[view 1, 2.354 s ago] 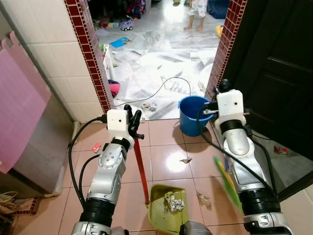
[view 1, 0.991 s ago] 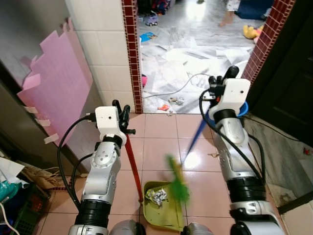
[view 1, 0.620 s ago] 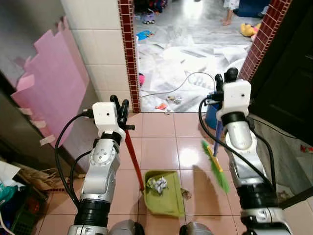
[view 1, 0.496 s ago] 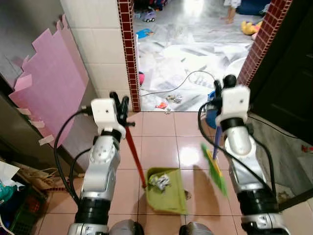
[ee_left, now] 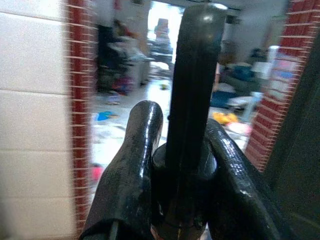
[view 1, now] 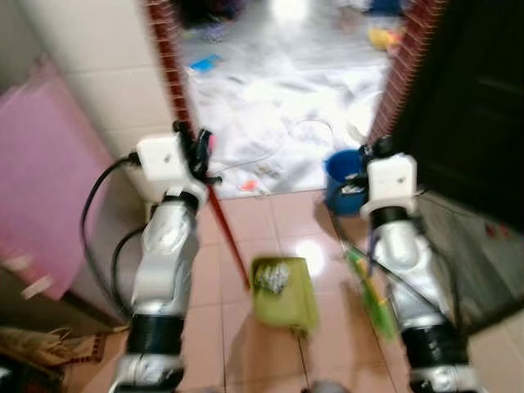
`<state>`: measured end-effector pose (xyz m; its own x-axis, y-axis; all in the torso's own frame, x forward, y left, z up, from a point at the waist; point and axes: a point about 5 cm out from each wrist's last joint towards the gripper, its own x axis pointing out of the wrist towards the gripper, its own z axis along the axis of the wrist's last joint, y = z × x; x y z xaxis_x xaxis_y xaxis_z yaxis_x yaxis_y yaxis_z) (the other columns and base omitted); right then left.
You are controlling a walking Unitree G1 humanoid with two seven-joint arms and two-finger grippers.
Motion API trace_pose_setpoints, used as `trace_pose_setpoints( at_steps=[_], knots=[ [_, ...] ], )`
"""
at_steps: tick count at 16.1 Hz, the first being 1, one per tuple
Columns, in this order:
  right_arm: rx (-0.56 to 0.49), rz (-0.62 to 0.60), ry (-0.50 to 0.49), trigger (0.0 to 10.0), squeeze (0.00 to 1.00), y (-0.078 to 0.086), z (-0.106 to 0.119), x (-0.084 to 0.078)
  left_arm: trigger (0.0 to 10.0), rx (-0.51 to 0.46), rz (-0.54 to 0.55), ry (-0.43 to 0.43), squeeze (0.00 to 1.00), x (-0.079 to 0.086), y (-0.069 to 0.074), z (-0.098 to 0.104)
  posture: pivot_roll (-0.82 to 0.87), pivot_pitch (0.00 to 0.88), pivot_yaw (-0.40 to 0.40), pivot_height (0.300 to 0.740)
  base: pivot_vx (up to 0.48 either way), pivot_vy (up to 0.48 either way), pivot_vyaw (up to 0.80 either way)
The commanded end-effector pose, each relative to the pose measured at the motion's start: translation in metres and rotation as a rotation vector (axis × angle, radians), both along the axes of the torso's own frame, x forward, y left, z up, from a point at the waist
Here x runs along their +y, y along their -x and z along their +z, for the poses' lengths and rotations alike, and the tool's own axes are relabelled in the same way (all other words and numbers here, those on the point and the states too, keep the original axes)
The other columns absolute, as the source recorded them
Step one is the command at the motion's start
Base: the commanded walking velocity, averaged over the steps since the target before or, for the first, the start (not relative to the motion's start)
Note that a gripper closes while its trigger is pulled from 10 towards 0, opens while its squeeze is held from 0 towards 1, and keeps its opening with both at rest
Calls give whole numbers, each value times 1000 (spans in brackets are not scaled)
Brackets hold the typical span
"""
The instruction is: Sweep floor
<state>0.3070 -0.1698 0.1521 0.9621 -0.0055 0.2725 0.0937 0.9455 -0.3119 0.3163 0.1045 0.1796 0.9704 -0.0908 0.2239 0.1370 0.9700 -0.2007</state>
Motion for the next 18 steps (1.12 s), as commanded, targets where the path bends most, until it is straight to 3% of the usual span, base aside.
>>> trace_pose_setpoints(
  at_steps=[1,3,8,14,18],
  knots=[
    [-53,36,18,10000,0,-3,12,10,10000,-87,15,52,0,5,0,24,-63,0,57,740,461,0,-438],
    [-45,43,15,10000,0,-4,11,11,10000,-114,23,78,0,6,-1,34,-63,0,55,740,459,0,0],
    [-30,78,28,10000,0,-4,7,16,10000,-256,75,154,0,20,-7,84,-67,0,52,740,454,0,0],
    [-2,114,31,10000,0,-4,0,21,10000,-355,116,206,0,30,-11,119,-67,0,52,740,453,0,0],
    [1,133,33,10000,0,-3,-1,26,10000,-377,163,169,0,31,-17,126,-66,0,55,740,472,0,0]
  ],
)
